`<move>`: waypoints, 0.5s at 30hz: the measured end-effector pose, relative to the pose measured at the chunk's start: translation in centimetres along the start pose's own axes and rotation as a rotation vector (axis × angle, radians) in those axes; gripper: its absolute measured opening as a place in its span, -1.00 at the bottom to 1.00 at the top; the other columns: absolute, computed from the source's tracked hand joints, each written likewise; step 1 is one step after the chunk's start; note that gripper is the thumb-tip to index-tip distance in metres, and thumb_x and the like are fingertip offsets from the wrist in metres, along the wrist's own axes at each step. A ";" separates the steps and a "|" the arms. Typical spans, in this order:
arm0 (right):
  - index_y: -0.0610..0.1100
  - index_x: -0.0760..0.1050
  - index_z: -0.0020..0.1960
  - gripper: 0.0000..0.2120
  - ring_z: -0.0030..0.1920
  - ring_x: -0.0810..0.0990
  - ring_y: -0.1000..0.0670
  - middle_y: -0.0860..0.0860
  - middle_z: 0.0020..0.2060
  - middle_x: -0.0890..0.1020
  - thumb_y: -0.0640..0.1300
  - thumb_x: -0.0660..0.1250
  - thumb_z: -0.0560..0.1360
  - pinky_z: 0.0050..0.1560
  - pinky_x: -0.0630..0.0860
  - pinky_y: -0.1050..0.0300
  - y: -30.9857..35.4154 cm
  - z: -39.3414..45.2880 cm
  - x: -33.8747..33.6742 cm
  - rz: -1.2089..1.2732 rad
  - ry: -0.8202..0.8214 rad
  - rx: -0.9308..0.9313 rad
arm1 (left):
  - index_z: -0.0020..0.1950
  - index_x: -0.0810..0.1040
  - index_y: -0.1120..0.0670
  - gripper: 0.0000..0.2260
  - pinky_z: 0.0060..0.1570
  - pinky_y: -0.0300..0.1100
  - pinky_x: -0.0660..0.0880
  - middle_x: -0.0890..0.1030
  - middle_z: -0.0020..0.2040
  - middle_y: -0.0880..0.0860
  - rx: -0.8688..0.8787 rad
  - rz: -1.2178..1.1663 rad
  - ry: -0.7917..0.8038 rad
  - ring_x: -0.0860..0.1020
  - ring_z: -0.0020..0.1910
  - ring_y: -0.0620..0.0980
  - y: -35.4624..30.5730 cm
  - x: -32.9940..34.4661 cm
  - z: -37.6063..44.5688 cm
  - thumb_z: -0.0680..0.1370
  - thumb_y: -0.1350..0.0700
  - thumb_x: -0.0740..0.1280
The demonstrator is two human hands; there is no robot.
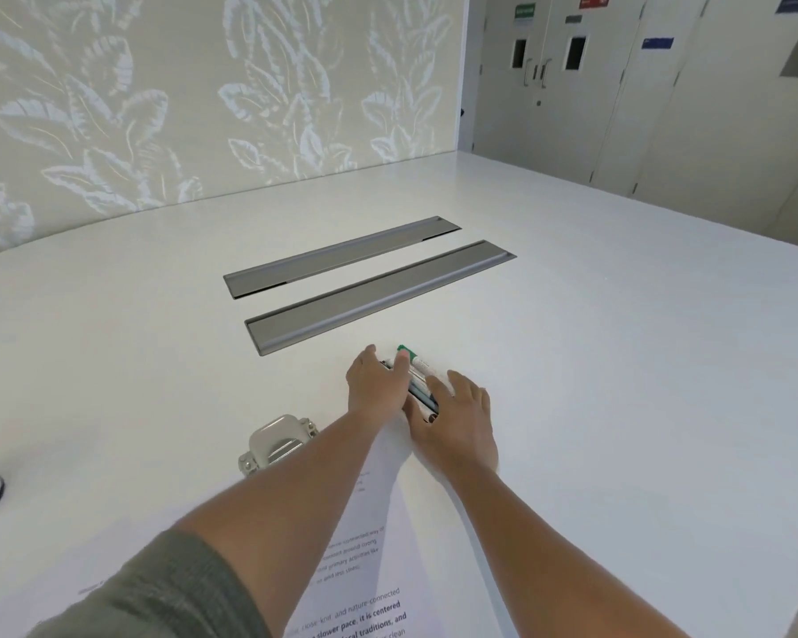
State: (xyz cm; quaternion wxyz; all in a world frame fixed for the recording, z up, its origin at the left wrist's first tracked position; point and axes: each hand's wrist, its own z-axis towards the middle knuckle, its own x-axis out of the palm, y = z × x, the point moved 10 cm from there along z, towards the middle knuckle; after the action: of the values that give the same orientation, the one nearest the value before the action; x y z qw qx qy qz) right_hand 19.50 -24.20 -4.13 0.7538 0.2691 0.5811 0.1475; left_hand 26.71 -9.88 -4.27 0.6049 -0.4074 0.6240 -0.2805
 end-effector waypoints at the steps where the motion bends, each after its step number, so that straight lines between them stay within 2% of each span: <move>1: 0.10 0.43 0.38 -0.50 0.42 0.14 0.03 0.06 0.42 0.34 0.27 0.17 0.51 0.43 0.27 -0.05 0.0 0.2 0.0 0.006 -0.004 0.009 | 0.56 0.21 0.14 -0.39 0.48 0.03 0.18 0.27 0.54 0.09 0.024 -0.002 0.000 0.14 0.55 0.07 0.0 0.4 0.4 0.60 -0.16 0.18; 7: 0.10 0.42 0.38 -0.56 0.46 0.16 0.02 0.07 0.42 0.33 0.04 0.20 0.50 0.37 0.35 -0.02 -0.6 2.4 0.5 0.082 0.014 0.046 | 0.41 0.39 0.13 -0.57 0.47 -0.04 0.18 0.42 0.39 0.08 0.156 0.046 -0.103 0.20 0.47 0.08 -0.9 2.2 2.3 0.59 -0.04 0.24; 15: 0.15 0.38 0.40 -0.52 0.49 0.15 0.04 0.09 0.45 0.31 -0.04 0.19 0.49 0.32 0.40 -0.03 -1.2 6.6 1.5 0.124 0.010 0.051 | 0.40 0.40 0.12 -0.60 0.47 -0.09 0.19 0.41 0.39 0.06 0.207 -0.006 -0.121 0.21 0.48 0.03 -2.5 3.9 6.3 0.60 0.00 0.23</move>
State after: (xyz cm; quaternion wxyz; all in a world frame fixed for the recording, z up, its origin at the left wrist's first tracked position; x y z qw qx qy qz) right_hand 26.06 -25.96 -4.84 0.7333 0.3229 0.5705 0.1805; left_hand 33.58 -13.62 -4.90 0.6793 -0.3608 0.5531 -0.3200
